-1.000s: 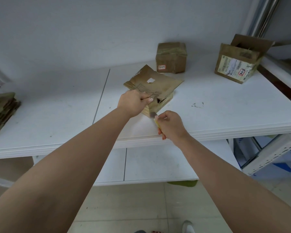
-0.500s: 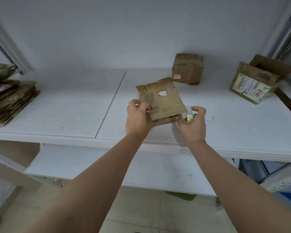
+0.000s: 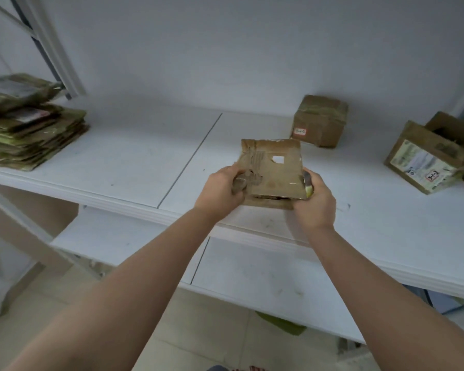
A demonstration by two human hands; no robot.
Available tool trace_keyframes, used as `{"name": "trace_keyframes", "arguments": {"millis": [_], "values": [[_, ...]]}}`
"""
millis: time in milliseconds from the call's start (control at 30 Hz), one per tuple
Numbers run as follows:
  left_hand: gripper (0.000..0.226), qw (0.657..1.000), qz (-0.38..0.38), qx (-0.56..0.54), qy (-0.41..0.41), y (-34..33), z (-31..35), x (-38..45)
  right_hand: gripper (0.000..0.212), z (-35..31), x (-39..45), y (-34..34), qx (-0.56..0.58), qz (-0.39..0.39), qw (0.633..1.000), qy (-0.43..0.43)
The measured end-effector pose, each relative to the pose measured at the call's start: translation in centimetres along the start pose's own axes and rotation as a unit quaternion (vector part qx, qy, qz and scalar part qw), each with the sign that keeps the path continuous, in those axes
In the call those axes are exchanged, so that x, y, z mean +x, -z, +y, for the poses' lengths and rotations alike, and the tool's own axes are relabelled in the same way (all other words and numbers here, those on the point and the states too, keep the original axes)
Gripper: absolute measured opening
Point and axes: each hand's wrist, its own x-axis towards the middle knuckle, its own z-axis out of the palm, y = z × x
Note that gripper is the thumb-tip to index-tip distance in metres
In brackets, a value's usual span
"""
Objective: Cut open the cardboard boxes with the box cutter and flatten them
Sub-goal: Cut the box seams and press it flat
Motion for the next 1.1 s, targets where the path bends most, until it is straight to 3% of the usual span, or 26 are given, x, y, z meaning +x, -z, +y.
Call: {"name": "trace_keyframes", "arguments": {"millis": [233, 367, 500, 567, 633, 767, 867, 1000, 1100], "values": [[0.036, 0.992, -0.11, 0.063, -0.016, 2.4, -0.4, 1.4, 0.051, 0.0, 0.3, 0.3, 0.004, -0.007, 1.0, 0.007], [0.03, 0.98, -0.127, 0.14, -0.057, 3.3, -1.0, 2.0, 0.055, 0.0, 0.5, 0.4, 0.006, -0.008, 1.0, 0.015], [0.047, 0.979, -0.069, 0.182, -0.064, 1.8, -1.8, 1.0, 0.056, -0.1, 0.3, 0.4, 0.002, 0.003, 1.0, 0.013], [0.043, 0.986, -0.02, 0.153, -0.065, 0.8, -2.0, 0.4, 0.051, 0.0, 0.3, 0.3, -0.005, 0.004, 1.0, 0.017], [0.034, 0.981, 0.035, 0.151, -0.117, 0.3, -2.2, 0.1, 0.051, 0.0, 0.4, 0.4, -0.017, 0.0, 1.0, 0.019], [0.01, 0.942, 0.087, 0.23, -0.226, 0.5, -2.3, 0.4, 0.051, -0.3, 0.4, 0.6, -0.039, -0.003, 0.999, 0.01], [0.025, 0.903, 0.075, 0.328, -0.266, 0.9, -1.7, 0.7, 0.049, -0.4, 0.3, 0.5, -0.051, 0.001, 0.999, 0.014], [0.034, 0.869, 0.002, 0.425, -0.254, 2.0, -0.2, 1.5, 0.044, -0.9, 0.2, 0.5, -0.063, 0.001, 0.998, 0.013], [0.03, 0.824, -0.16, 0.504, -0.201, 3.4, 1.9, 2.8, 0.038, -1.1, 0.4, 0.6, -0.088, 0.001, 0.996, 0.013]]}}
